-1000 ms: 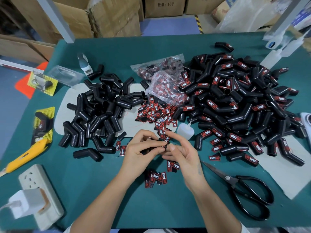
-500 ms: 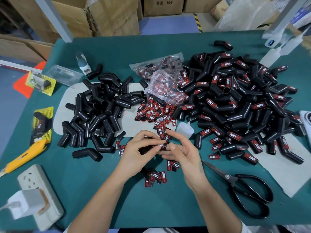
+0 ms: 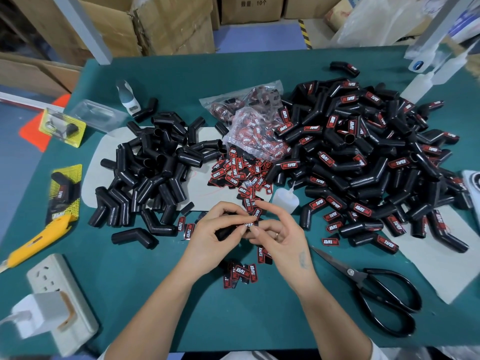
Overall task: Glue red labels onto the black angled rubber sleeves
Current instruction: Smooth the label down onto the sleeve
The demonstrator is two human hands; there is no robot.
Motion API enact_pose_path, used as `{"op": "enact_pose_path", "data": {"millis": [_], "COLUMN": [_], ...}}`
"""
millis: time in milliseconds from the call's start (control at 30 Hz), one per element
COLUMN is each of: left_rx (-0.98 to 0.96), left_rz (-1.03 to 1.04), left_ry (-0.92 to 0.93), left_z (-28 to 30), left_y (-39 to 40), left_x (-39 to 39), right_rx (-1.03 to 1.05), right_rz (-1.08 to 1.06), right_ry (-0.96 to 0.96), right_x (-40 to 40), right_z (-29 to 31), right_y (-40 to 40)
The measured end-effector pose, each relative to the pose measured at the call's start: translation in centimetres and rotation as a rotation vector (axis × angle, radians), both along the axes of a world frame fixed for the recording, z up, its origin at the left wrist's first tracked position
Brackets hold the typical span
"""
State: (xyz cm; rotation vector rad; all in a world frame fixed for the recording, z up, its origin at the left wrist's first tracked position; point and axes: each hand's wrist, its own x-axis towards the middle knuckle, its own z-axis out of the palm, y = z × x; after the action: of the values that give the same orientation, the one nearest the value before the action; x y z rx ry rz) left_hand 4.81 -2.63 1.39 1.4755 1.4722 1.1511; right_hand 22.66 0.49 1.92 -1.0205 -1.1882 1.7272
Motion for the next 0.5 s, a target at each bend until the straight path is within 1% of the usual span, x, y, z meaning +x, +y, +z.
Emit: {"op": "enact_pose_path", "data": {"millis": [300,500], "left_rx": [-0.017,0.037], "left_rz": [-0.038,-0.003], "left_ry": [-0.017,0.026], "left_z": [0.01,0.16], "left_y": [-0.06,-0.25], "left_x": [-0.47,0.48], "right_rx": [-0.010,0.004], "right_rz": [0.015,-0.001], "right_ry": [0.018,-0.009], "right_x": [0.25,0.00], "right_z": [0.07,-0.43], "right_y": [0.19,0.10]}}
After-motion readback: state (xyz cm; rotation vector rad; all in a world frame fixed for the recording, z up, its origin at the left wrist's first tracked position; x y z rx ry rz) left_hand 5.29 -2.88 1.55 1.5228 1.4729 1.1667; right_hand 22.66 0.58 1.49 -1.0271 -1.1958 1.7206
